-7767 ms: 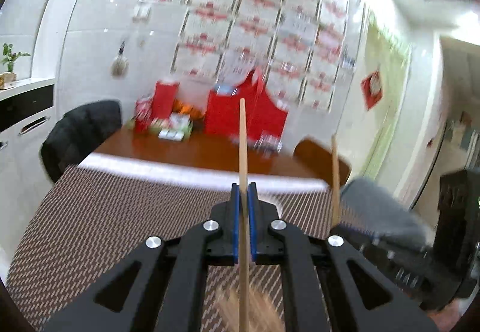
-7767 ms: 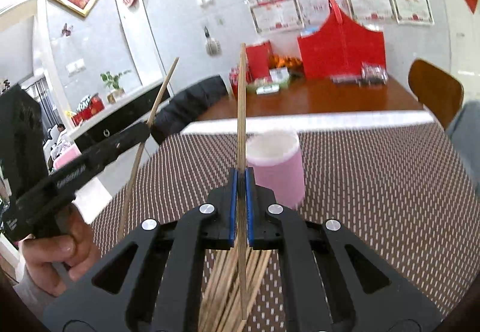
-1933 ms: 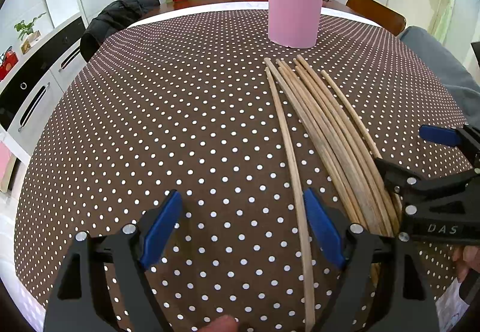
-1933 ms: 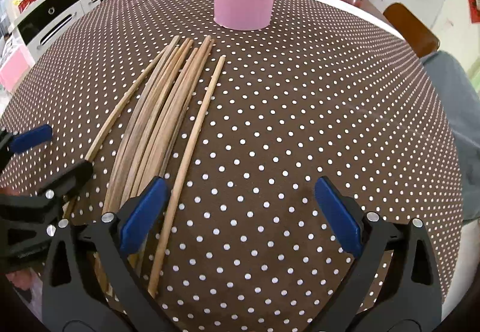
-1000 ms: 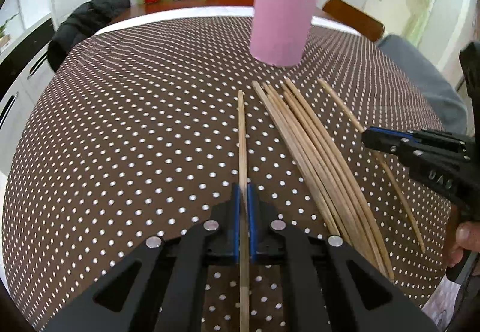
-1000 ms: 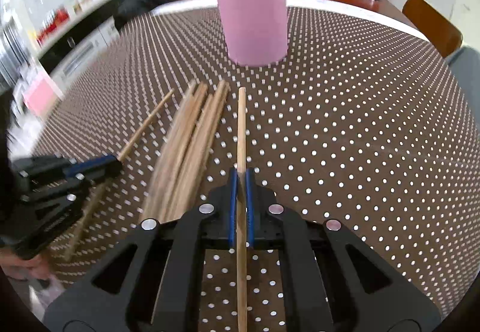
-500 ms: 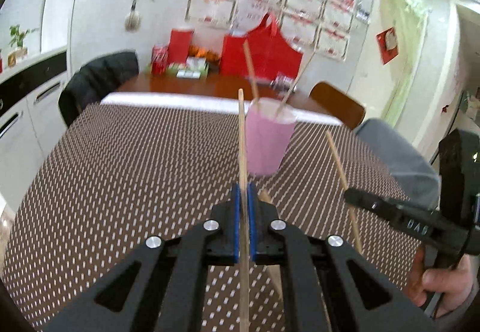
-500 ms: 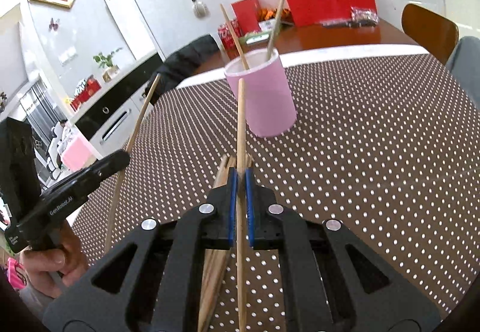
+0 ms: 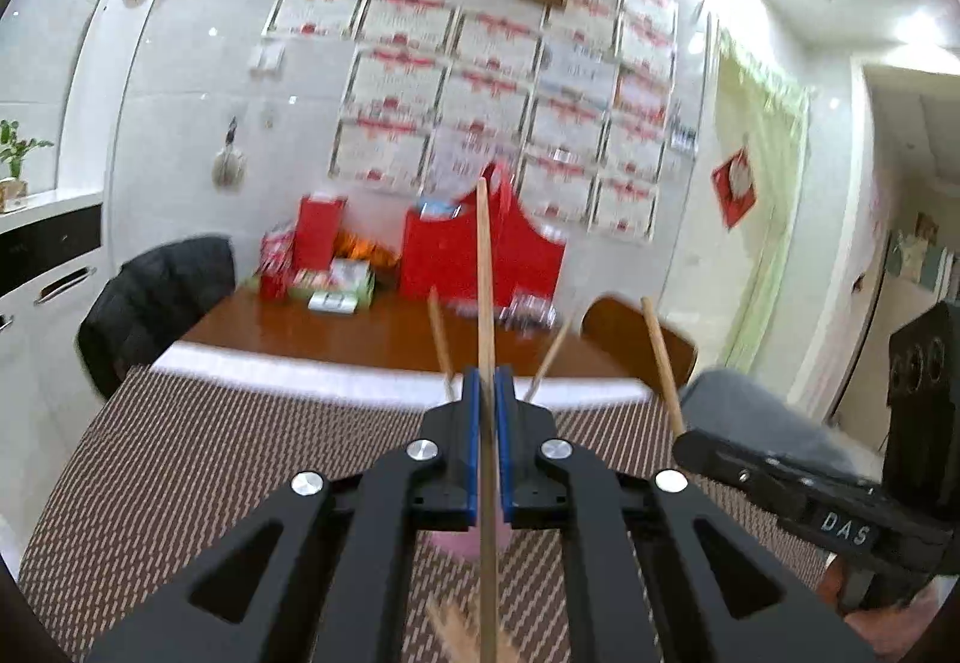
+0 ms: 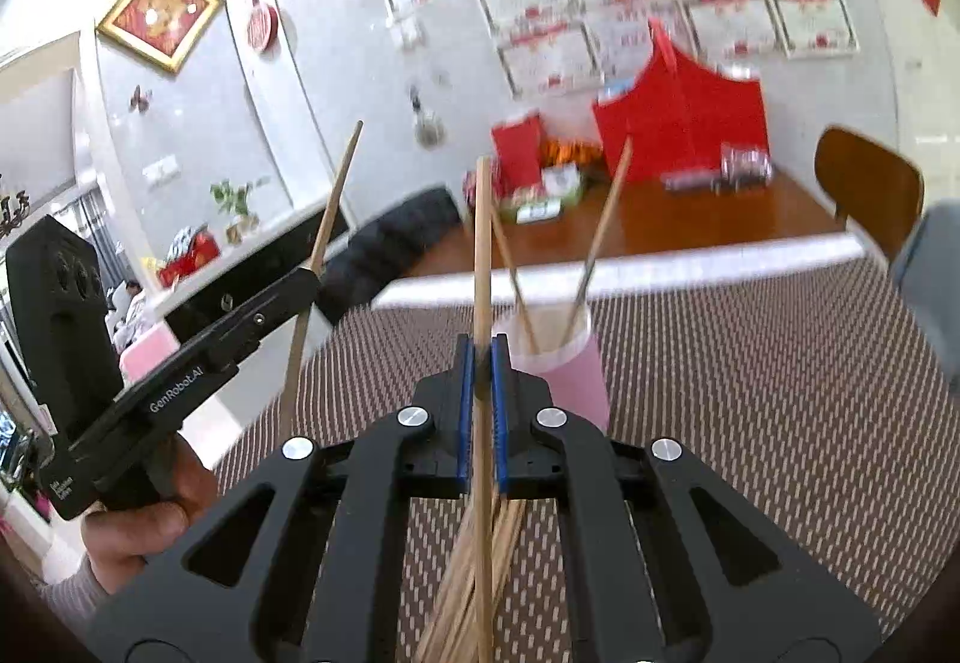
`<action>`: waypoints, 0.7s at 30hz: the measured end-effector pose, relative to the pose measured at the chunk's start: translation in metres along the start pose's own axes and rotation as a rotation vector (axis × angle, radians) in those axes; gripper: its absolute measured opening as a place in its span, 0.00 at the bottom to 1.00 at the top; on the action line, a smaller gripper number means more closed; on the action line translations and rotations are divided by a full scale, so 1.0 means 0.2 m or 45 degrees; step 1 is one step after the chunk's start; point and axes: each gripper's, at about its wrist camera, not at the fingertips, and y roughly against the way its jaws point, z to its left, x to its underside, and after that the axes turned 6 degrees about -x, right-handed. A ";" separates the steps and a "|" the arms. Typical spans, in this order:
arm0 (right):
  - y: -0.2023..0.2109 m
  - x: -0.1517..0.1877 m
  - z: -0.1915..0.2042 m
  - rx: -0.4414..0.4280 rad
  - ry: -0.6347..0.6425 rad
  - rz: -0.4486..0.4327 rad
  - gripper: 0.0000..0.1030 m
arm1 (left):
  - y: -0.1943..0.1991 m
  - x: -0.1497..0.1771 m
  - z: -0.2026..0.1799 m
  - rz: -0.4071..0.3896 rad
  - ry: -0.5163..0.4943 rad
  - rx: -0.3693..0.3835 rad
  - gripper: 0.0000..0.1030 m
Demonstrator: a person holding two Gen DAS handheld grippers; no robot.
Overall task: Organize utensils
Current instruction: 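Lift the chopstick with the right gripper and drop it into the pink cup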
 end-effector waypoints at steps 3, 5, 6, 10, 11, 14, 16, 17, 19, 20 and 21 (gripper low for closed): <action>-0.05 -0.15 -0.02 0.000 0.006 -0.097 0.06 | -0.09 -0.12 -0.02 -0.094 0.045 0.070 0.05; -0.09 -0.23 -0.04 0.012 0.020 -0.145 0.06 | -0.18 -0.18 -0.03 -0.144 0.067 0.122 0.05; -0.12 -0.27 -0.06 0.020 0.022 -0.170 0.06 | -0.22 -0.20 -0.04 -0.161 0.066 0.127 0.05; -0.24 -0.39 -0.12 0.040 0.017 -0.241 0.06 | -0.41 -0.24 -0.05 -0.198 0.070 0.161 0.05; -0.28 -0.42 -0.14 0.044 0.014 -0.258 0.06 | -0.44 -0.24 -0.05 -0.202 0.075 0.166 0.05; -0.37 -0.46 -0.19 0.050 0.003 -0.292 0.06 | -0.58 -0.22 -0.03 -0.192 0.095 0.190 0.05; -0.43 -0.47 -0.22 0.060 0.000 -0.294 0.06 | -0.65 -0.19 -0.02 -0.180 0.095 0.189 0.05; -0.46 -0.47 -0.24 0.061 -0.002 -0.288 0.06 | -0.67 -0.18 -0.01 -0.175 0.100 0.190 0.05; -0.52 -0.45 -0.27 0.069 0.005 -0.276 0.06 | -0.73 -0.14 0.00 -0.165 0.104 0.179 0.05; -0.54 -0.43 -0.28 0.071 0.007 -0.266 0.06 | -0.76 -0.12 0.00 -0.162 0.100 0.170 0.05; -0.57 -0.41 -0.30 0.077 0.005 -0.255 0.06 | -0.78 -0.11 0.00 -0.161 0.098 0.165 0.05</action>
